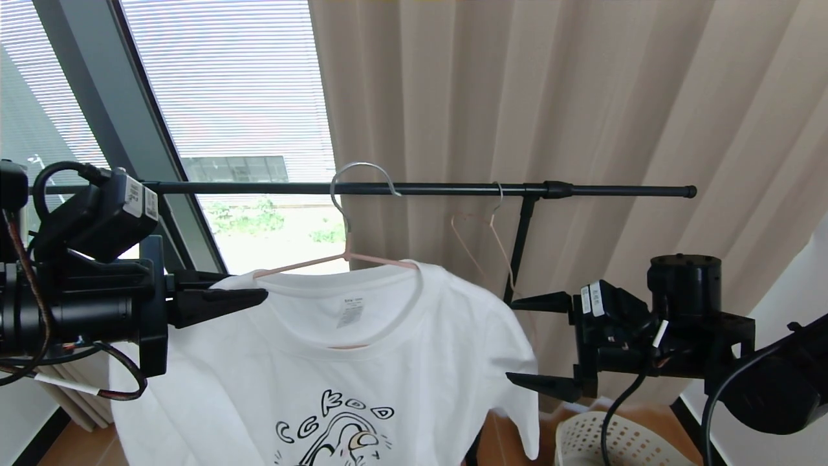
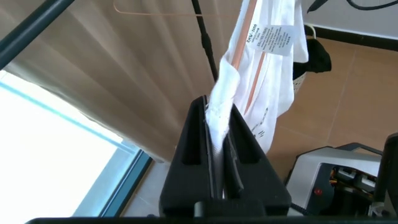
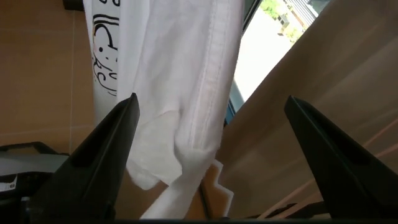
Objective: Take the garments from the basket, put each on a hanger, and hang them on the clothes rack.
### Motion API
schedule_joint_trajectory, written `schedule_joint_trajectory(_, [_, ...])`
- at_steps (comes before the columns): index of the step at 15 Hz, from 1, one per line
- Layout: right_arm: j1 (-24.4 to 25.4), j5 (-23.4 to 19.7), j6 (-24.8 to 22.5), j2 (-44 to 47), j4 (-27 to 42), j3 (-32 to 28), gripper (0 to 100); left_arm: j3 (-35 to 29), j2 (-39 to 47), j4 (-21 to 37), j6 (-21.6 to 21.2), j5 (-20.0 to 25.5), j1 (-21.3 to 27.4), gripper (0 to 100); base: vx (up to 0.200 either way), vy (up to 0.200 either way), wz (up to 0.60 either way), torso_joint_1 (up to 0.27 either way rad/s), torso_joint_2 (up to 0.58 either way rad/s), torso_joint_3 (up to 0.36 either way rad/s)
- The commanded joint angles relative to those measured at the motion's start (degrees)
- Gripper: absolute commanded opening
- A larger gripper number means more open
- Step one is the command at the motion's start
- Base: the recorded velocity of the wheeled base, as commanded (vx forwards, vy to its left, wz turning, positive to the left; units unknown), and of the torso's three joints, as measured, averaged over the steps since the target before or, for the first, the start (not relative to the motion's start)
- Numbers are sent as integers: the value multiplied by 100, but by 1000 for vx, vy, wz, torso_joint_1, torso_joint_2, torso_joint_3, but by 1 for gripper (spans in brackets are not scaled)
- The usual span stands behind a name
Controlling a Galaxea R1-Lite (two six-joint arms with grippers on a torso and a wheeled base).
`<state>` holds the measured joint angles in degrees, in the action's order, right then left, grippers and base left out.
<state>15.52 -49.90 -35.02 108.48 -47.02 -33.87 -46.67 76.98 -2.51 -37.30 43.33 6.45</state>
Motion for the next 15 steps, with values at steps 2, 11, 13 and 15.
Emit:
schedule_joint_trajectory(2, [-172,6,4,419,0,-208,100,8,-43,-4,4,0,-30,0,0,0,0,0,0,0])
schedule_joint_trajectory(11, [-506,50,22,454,9,-402,0,26,-219,14,162,9,-232,0,0,0,0,0,0,0])
schedule_joint_trajectory(13, [-655,33,31,472,44,-481,0,79,-228,-4,162,9,-258,0,0,0,0,0,0,0])
schedule_joint_trajectory(15, [-682,33,31,481,44,-481,0,96,-228,-21,162,9,-276,0,0,0,0,0,0,0])
